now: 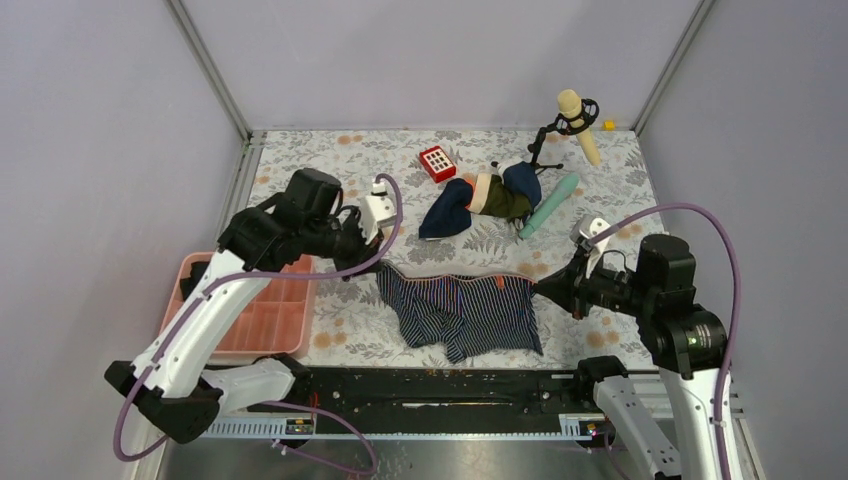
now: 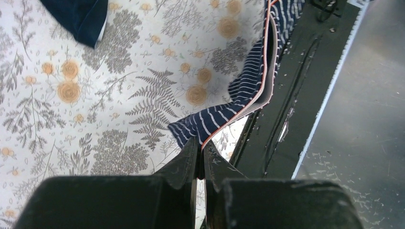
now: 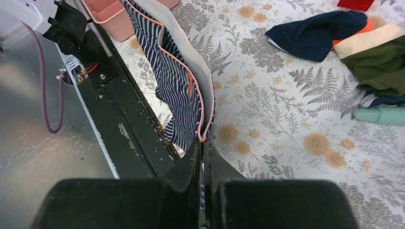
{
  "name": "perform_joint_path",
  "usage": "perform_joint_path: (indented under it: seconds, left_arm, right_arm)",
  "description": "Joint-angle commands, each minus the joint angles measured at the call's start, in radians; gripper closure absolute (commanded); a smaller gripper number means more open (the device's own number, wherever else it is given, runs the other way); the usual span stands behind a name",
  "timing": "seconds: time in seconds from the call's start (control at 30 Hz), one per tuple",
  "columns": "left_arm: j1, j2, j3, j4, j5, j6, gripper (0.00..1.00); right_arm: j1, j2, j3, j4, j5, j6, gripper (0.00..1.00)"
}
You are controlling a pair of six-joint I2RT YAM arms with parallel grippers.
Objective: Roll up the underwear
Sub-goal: Flatten out the underwear at the center of the board.
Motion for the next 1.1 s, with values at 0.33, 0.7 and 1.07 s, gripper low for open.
perform_joint_path:
  seconds: [0.33, 0.7, 1.07]
  left_arm:
    - [0.017, 0.469, 0.028, 0.202, -0.249, -0.216, 1.00]
    - [0.071, 0.815, 0.217, 0.276, -0.313, -0.293, 0.99]
    - [0.106, 0.970, 0.273, 0.283, -0.305, -0.321, 0.79]
  right_arm:
    - [-0.002, 0.477, -0.104, 0.245, 0.239, 0.042, 1.00]
    - [-0.002, 0.862, 0.034, 0.414, 0.510, 0.071, 1.00]
    - [0.004, 1.000, 0.161, 0.419, 0.660, 0.141, 0.58]
